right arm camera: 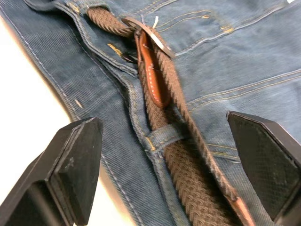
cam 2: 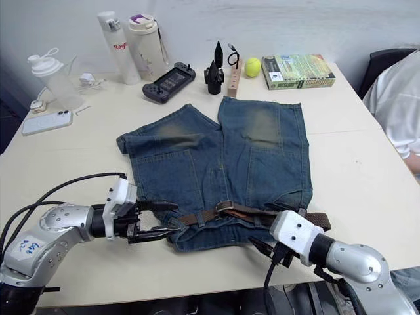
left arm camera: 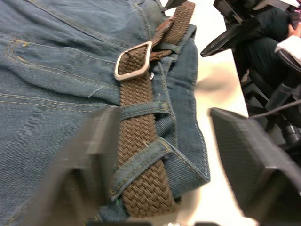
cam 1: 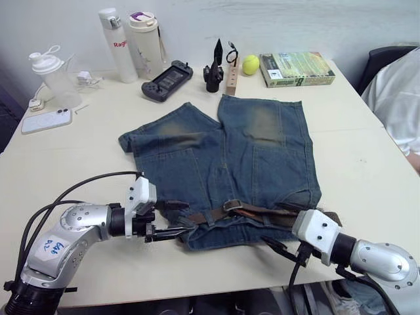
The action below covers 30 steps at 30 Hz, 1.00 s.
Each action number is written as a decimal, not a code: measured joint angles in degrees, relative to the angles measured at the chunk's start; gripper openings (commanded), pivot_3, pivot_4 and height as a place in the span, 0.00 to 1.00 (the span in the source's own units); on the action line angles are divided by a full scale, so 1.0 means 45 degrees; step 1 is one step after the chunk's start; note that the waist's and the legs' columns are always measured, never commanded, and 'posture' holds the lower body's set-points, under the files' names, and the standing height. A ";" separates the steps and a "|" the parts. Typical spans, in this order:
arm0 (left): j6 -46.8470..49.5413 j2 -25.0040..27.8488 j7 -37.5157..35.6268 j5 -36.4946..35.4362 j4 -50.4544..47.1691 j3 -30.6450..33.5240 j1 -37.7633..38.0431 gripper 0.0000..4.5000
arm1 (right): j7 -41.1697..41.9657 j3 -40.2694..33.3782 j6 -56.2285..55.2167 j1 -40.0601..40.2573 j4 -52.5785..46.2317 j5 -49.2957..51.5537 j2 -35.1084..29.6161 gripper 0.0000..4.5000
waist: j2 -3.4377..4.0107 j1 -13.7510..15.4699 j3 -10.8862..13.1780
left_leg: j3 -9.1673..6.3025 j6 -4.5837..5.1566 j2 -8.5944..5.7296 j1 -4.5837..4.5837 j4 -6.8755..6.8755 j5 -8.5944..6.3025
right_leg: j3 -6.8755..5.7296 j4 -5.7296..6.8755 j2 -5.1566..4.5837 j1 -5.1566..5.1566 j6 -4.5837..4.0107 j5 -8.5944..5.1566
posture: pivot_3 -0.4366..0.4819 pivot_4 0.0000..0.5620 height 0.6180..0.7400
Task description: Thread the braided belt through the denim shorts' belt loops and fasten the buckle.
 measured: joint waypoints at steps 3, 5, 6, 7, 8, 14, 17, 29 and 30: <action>0.0069 0.0000 0.0091 -0.0016 -0.0026 -0.0001 0.0010 0.83 | -0.0573 0.0207 -0.0491 0.0275 0.0198 -0.0779 0.0220 0.74 | -0.0001 0.0002 0.0000 | 0.0001 -0.0003 0.0001 0.0000 0.0002 0.0002 | 0.0002 0.0001 0.0000 0.0001 0.0001 0.0000 | 0.48 0.27 0.81; 0.0082 0.0000 0.0134 -0.0018 -0.0055 -0.0002 0.0010 0.83 | -0.0726 0.0421 -0.0565 0.0314 0.0252 -0.0926 0.0382 0.74 | -0.0001 0.0006 0.0000 | -0.0001 -0.0005 0.0002 0.0002 0.0002 0.0002 | 0.0001 0.0002 0.0000 0.0001 0.0000 0.0000 | 0.48 0.27 0.81; 0.0097 0.0000 0.0142 -0.0019 -0.0070 -0.0002 0.0009 0.83 | -0.0855 0.0600 -0.0716 0.0405 0.0323 -0.1170 0.0411 0.74 | 0.0001 0.0006 0.0001 | 0.0000 -0.0005 0.0002 0.0001 0.0001 0.0002 | 0.0002 0.0002 0.0000 -0.0002 0.0000 0.0000 | 0.48 0.27 0.81; 0.0104 0.0000 0.0149 -0.0019 -0.0070 -0.0002 0.0008 0.83 | -0.0956 0.0721 -0.0764 0.0464 0.0369 -0.1351 0.0422 0.74 | 0.0001 0.0007 0.0001 | 0.0000 -0.0005 0.0002 0.0001 0.0000 0.0002 | 0.0002 0.0001 -0.0001 -0.0001 0.0000 0.0000 | 0.48 0.27 0.81; 0.0116 -0.0001 0.0152 -0.0019 -0.0069 -0.0004 0.0008 0.83 | -0.1020 0.0825 -0.0778 0.0510 0.0407 -0.1490 0.0435 0.74 | 0.0001 0.0004 0.0001 | -0.0001 -0.0006 0.0002 0.0000 -0.0001 0.0001 | 0.0002 0.0000 0.0000 -0.0001 0.0000 0.0000 | 0.48 0.27 0.81; 0.0141 -0.0002 0.0167 -0.0017 -0.0068 -0.0006 -0.0238 0.83 | -0.1588 0.1589 -0.0851 0.0603 0.0802 -0.2566 0.0797 0.62 | 0.0002 -0.0002 0.0001 | 0.0001 -0.0006 0.0002 0.0001 0.0000 0.0001 | 0.0004 0.0001 -0.0001 -0.0002 0.0000 0.0000 | 0.48 0.27 0.81; 0.0147 -0.0003 0.0217 -0.0016 -0.0067 -0.0008 -0.0263 0.83 | -0.1858 0.1807 -0.0892 0.0531 0.1059 -0.2863 0.1038 0.32 | 0.0001 -0.0004 0.0001 | 0.0000 -0.0007 0.0003 0.0000 -0.0001 0.0001 | 0.0005 0.0001 -0.0001 -0.0004 0.0000 0.0000 | 0.48 0.27 0.81; -0.0591 0.0215 0.0116 0.0908 -0.0067 -0.0433 -0.0265 0.83 | -0.2083 0.2309 -0.0204 0.0033 0.1054 -0.3307 0.1503 0.01 | 0.0000 -0.0020 -0.0001 | 0.0001 -0.0013 0.0006 0.0002 -0.0003 -0.0003 | 0.0006 0.0002 0.0002 -0.0007 -0.0003 -0.0002 | 0.48 0.27 0.81; -0.0721 0.0221 0.0115 0.1082 -0.0065 -0.0515 -0.0267 0.83 | -0.2083 0.2411 -0.0191 -0.0055 0.1055 -0.3399 0.1503 0.01 | 0.0000 -0.0041 -0.0001 | 0.0003 -0.0014 0.0007 0.0002 -0.0008 -0.0003 | 0.0008 0.0001 0.0003 -0.0009 -0.0003 -0.0002 | 0.48 0.27 0.81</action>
